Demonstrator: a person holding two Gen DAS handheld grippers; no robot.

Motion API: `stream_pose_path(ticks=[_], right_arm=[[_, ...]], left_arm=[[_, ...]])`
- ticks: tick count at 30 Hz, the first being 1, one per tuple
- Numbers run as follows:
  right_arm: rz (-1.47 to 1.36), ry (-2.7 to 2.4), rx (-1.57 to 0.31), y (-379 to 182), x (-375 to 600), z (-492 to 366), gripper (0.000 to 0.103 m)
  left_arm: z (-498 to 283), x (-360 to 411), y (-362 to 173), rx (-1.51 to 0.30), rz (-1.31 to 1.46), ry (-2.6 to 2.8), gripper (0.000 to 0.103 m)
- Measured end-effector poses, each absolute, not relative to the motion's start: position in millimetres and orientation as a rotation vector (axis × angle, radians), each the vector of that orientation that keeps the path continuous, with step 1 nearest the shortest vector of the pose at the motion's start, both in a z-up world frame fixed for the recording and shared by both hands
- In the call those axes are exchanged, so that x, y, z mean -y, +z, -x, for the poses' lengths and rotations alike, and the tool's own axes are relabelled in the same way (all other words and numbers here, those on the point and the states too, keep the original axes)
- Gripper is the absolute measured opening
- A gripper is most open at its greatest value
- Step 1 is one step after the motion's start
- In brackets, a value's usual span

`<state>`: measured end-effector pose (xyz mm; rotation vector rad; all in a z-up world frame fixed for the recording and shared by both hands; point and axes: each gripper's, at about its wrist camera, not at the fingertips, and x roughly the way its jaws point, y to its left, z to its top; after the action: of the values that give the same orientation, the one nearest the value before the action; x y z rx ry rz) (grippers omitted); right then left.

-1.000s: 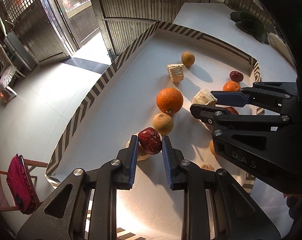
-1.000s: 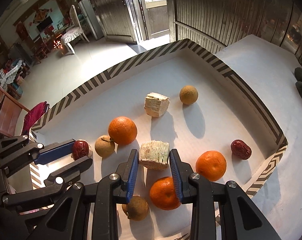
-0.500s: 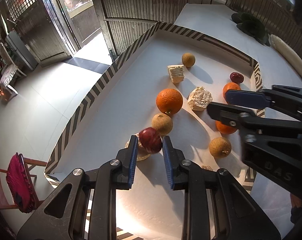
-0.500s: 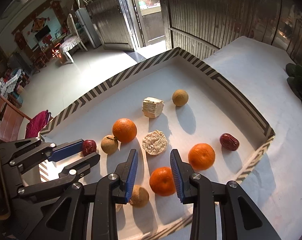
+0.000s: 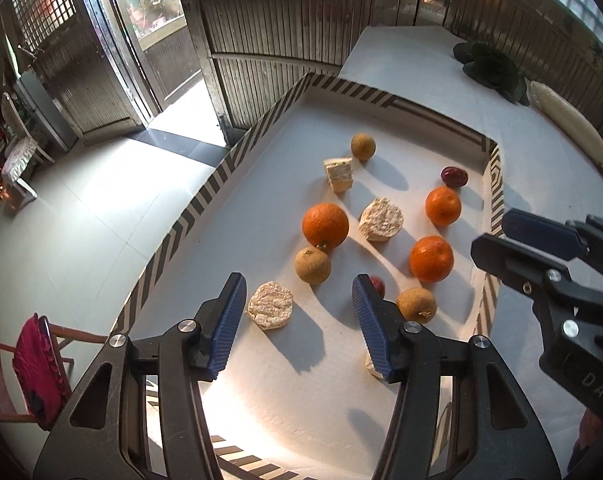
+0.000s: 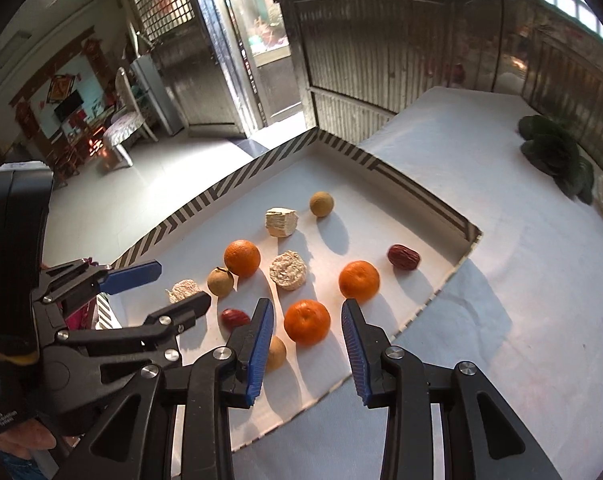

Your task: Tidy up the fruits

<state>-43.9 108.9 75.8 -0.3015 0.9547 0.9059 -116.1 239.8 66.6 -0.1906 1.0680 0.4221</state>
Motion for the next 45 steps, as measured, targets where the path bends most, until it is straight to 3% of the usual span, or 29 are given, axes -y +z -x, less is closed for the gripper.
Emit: stream_pose_path(ticks=[26, 45], right_arm=[[0.212, 0.819, -0.899, 98, -65, 55, 0.039], [0.194, 0.808, -0.875, 103, -56, 53, 0.040]], left_arm=[[112, -212, 114, -0.888, 0.103, 0.411, 0.055], [107, -201, 121, -0.858, 0.094, 0.390, 0.055]])
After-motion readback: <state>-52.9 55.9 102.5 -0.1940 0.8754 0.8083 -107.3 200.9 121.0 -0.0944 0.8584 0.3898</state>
